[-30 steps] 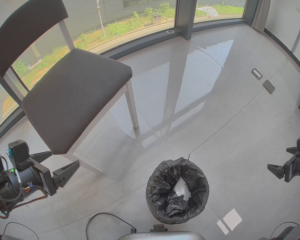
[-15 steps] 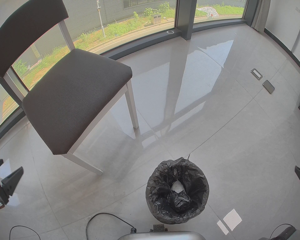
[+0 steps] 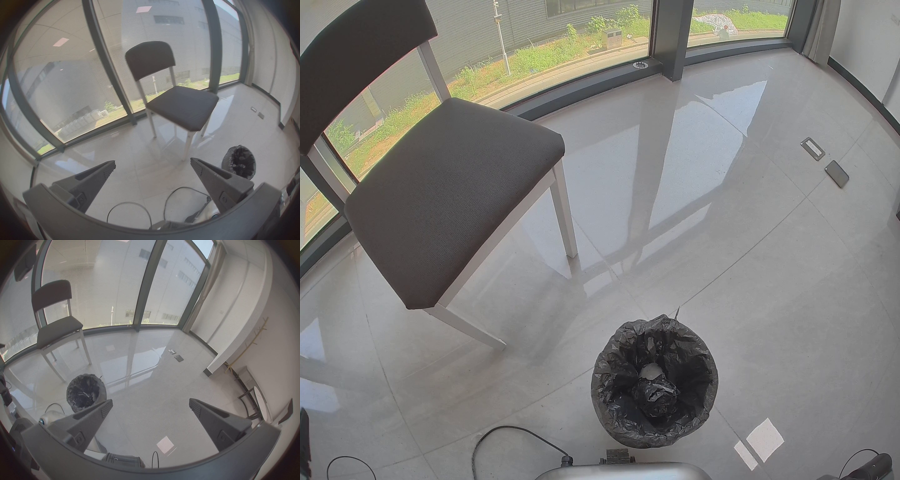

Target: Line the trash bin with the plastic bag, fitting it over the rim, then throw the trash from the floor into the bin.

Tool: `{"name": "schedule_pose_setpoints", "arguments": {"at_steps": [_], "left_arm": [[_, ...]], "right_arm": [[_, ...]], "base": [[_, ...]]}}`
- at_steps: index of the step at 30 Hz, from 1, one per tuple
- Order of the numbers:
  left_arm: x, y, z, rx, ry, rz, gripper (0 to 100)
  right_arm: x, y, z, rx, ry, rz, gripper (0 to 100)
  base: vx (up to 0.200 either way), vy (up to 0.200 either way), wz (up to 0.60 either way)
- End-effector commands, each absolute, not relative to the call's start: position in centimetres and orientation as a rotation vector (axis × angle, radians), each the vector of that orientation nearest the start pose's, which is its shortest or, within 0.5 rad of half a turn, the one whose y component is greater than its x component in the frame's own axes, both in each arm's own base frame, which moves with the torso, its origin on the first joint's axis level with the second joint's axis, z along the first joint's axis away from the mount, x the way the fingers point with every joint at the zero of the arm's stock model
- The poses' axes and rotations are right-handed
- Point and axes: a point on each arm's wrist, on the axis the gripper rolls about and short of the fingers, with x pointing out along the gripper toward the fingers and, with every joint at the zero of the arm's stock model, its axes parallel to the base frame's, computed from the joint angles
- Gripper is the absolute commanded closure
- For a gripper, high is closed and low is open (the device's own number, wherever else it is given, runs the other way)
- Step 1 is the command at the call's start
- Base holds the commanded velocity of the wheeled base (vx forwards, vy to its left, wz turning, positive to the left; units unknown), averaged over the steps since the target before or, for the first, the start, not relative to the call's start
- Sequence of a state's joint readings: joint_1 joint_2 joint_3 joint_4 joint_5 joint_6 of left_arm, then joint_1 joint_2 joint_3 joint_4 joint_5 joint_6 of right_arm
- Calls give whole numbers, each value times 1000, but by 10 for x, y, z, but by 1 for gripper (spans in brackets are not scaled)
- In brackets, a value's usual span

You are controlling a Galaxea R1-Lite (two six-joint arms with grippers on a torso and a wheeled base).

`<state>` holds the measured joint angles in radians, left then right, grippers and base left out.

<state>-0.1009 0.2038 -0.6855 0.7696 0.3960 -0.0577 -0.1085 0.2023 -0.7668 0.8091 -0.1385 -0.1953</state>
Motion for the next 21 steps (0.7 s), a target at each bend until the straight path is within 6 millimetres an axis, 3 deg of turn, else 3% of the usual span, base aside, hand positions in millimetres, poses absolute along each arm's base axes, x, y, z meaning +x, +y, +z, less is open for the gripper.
{"name": "schedule_pose_setpoints", "arguments": {"at_steps": [1,8,13,17,21], "left_arm": [[-112,8,150,-47,175,404,0],[-92,9,130,-113,221,412,0],[-34,8,85,-51,84,380,0],[-22,7,84,-43,55,270,0],[-22,6,85,-37,45,236,0]], "right_arm": [[-111,15,190,-178,151,-284,0],[-95,12,188,-142,76,-288,0],[-58,6,169,-92,-46,-306,0],[-40,3,149,-84,-81,-313,0],[-26,-1,125,-91,-92,-370,0]], "base": [[0,0,0],[0,0,0],[0,0,0],[0,0,0],[0,0,0]]}}
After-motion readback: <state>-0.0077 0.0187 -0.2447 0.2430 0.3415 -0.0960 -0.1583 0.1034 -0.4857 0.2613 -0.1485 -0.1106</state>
